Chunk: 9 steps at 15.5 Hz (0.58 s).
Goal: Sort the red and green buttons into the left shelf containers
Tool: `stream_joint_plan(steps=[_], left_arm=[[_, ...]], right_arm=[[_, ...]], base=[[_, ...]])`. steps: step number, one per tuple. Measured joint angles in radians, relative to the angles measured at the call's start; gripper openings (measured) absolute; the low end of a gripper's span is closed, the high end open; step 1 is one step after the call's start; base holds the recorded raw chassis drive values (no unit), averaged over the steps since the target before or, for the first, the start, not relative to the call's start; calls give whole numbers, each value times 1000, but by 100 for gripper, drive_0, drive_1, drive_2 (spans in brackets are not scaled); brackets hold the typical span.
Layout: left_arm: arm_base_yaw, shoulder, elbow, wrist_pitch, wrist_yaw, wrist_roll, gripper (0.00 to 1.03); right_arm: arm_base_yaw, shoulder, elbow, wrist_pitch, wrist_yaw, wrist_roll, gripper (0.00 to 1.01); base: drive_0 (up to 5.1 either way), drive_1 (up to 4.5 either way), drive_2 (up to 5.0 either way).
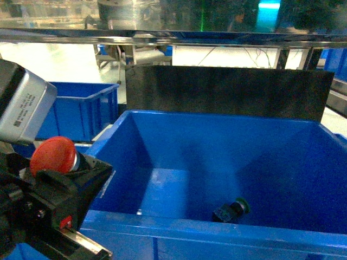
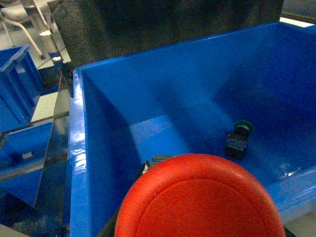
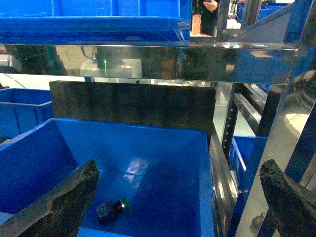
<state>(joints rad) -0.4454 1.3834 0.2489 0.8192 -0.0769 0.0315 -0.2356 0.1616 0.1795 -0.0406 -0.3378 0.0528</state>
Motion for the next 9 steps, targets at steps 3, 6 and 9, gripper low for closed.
stream_joint_plan(steps=[3,6,9], left_arm=[[-11,53,14,27,-43,-22,24],[-17,57,59,5,-60,-45,24],[-25,55,107,-32,-81,-51,24]], right_arm=[[0,0,0,0,0,0,98],[0,0,0,0,0,0,98],[0,0,0,0,0,0,98]], base=[[0,0,0],[0,0,0],[0,0,0]])
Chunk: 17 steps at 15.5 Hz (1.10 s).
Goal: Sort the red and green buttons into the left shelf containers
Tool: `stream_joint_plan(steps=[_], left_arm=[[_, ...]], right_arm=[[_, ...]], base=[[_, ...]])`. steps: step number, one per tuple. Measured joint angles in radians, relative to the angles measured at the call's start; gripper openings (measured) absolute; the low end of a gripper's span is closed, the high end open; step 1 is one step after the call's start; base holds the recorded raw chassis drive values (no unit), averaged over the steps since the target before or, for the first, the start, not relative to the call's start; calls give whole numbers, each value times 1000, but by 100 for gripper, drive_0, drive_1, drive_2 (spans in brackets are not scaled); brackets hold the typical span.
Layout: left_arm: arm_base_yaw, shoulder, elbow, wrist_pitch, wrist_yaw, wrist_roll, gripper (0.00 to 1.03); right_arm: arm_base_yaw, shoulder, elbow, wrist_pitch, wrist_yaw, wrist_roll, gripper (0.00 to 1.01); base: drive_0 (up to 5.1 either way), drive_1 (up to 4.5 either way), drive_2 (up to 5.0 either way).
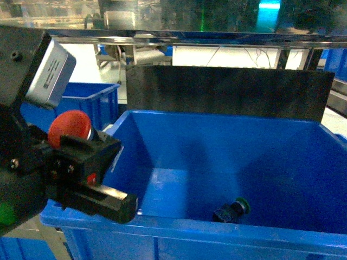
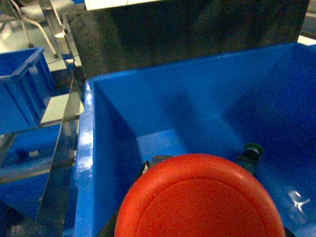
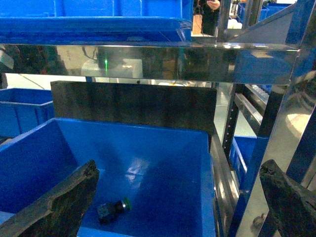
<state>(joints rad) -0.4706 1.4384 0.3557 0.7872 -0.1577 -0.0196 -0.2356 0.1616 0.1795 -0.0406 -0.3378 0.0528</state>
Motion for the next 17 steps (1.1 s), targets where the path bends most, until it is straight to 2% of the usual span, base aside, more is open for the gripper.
stream_joint_plan(steps=[5,12,14,16,17], left_arm=[[-14,21,58,2,-7,0,24],[-51,335,264,49,-80,-34,24],[-63,407,326,34,-81,-45,24],[-60,517,420,-21,-58,-108,24],[-58,542,449,-42,-42,-117,24]], right_arm=[[0,0,0,0,0,0,98],[0,0,0,0,0,0,98],[0,0,0,0,0,0,98],[0,0,0,0,0,0,98],[0,0,0,0,0,0,98]], base=[[0,0,0],[0,0,0],[0,0,0],[0,0,0],[0,0,0]])
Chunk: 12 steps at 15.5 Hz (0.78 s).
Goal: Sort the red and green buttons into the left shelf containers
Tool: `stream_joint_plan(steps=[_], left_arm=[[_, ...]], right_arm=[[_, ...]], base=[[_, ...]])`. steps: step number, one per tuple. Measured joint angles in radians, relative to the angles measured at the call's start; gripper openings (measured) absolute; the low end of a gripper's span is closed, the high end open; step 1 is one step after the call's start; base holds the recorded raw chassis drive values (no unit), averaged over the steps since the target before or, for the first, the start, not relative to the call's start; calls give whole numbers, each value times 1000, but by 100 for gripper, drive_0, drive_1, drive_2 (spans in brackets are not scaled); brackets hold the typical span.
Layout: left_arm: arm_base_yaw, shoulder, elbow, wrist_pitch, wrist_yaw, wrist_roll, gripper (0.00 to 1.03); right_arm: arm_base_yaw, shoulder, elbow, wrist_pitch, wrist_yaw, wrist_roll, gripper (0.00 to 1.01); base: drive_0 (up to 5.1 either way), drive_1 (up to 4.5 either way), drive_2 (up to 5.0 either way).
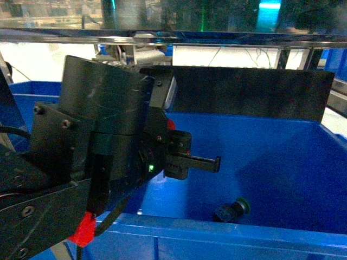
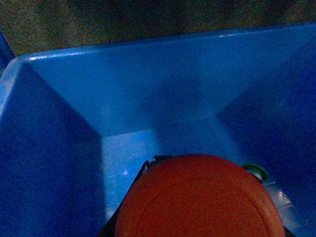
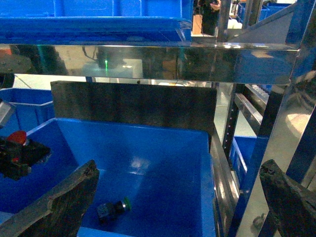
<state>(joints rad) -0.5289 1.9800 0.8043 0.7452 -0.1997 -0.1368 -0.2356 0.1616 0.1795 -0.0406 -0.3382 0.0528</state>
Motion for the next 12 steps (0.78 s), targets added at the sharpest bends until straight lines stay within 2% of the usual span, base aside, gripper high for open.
stream_joint_plan(steps=[2,3,5,10,12], left_arm=[[2,56,66,-72,17,-30,24],[2,81,103,-102,40,-38,24],[2,118,185,-131,43,-49,26],[-30,84,129,-87,16,-49,98],[-53,-23,41,-26,4,-43,98]], right_arm=[[0,0,0,0,0,0,98],[0,0,0,0,0,0,98],[0,0,0,0,0,0,98],[0,0,0,0,0,0,98],[0,0,0,0,0,0,98]], base=[[0,0,0],[0,0,0],[0,0,0],[0,0,0],[0,0,0]])
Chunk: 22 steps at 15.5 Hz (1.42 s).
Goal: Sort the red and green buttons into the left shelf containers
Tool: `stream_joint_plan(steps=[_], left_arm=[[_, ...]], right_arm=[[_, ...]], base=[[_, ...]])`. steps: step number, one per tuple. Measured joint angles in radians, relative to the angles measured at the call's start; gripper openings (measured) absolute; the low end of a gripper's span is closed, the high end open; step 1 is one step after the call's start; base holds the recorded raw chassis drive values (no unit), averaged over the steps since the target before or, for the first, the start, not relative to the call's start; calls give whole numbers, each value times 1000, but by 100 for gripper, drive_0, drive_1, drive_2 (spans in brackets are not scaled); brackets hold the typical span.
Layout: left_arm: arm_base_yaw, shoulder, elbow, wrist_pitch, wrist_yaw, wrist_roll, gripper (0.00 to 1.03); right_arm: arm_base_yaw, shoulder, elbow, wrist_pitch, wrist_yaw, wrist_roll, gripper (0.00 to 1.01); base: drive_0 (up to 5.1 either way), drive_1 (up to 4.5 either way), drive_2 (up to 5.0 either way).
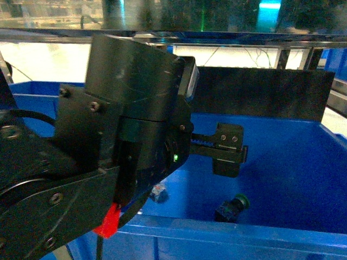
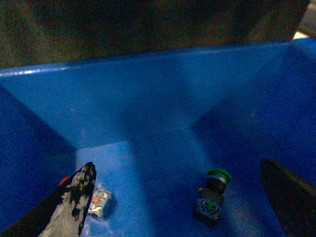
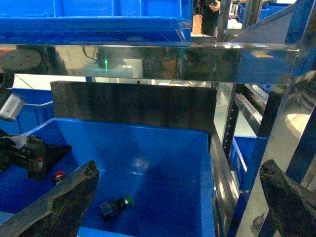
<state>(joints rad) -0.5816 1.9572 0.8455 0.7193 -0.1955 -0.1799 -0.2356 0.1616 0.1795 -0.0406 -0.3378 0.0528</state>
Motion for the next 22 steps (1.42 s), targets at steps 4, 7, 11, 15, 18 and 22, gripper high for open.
stream_joint_plan(steps=[4,7,11,15,18,22], left_arm=[[-32,-228,-201,73,-11,-18,98],[-76,-405,-294,42,-16,6,98],[-51,-649,-426,-97,-48,22,98],[-94,-993,-489,-177,-127,14,98],[-86,-934,-523,-152,-229,22,98],[-28,-938,-509,-34,-320,29,98]], right_arm=[[0,0,0,0,0,0,98],[0,0,0,0,0,0,98],[0,0,0,0,0,0,98],[0,0,0,0,0,0,98],[0,0,0,0,0,0,98],[0,0,0,0,0,0,98]], base=[[0,0,0],[0,0,0],[0,0,0],[0,0,0],[0,0,0],[0,0,0]])
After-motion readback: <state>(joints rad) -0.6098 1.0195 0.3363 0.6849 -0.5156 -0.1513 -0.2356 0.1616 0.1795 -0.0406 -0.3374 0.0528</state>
